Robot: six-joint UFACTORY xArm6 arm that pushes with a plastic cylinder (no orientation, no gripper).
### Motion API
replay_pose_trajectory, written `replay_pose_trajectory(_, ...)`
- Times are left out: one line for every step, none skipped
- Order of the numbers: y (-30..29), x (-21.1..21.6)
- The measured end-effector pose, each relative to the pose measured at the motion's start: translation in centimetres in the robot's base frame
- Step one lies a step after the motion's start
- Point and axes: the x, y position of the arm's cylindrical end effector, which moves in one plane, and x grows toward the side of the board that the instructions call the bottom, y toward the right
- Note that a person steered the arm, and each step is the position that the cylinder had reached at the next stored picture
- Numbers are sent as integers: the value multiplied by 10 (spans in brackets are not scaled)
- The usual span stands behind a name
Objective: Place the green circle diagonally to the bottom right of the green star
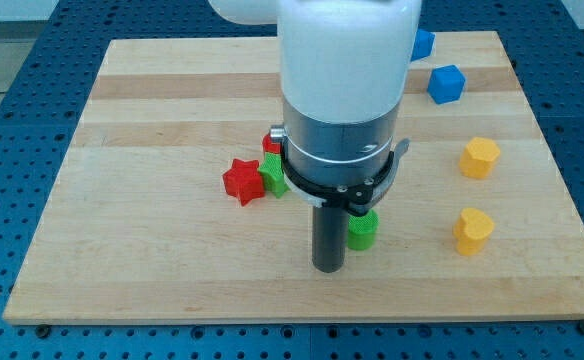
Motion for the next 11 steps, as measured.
replay_pose_trajectory(-1, 0)
replay_pose_trajectory(-2, 0)
replay_pose_trajectory(-2, 7)
replay_pose_trajectory(8, 7)
replay_pose_trajectory(38, 0)
replay_pose_trajectory(30, -3)
replay_pose_trajectory(33, -9)
replay_pose_trajectory(59, -19)
replay_pose_trajectory(61, -29)
replay_pose_trajectory(61, -35)
replay_pose_trajectory(61, -43)
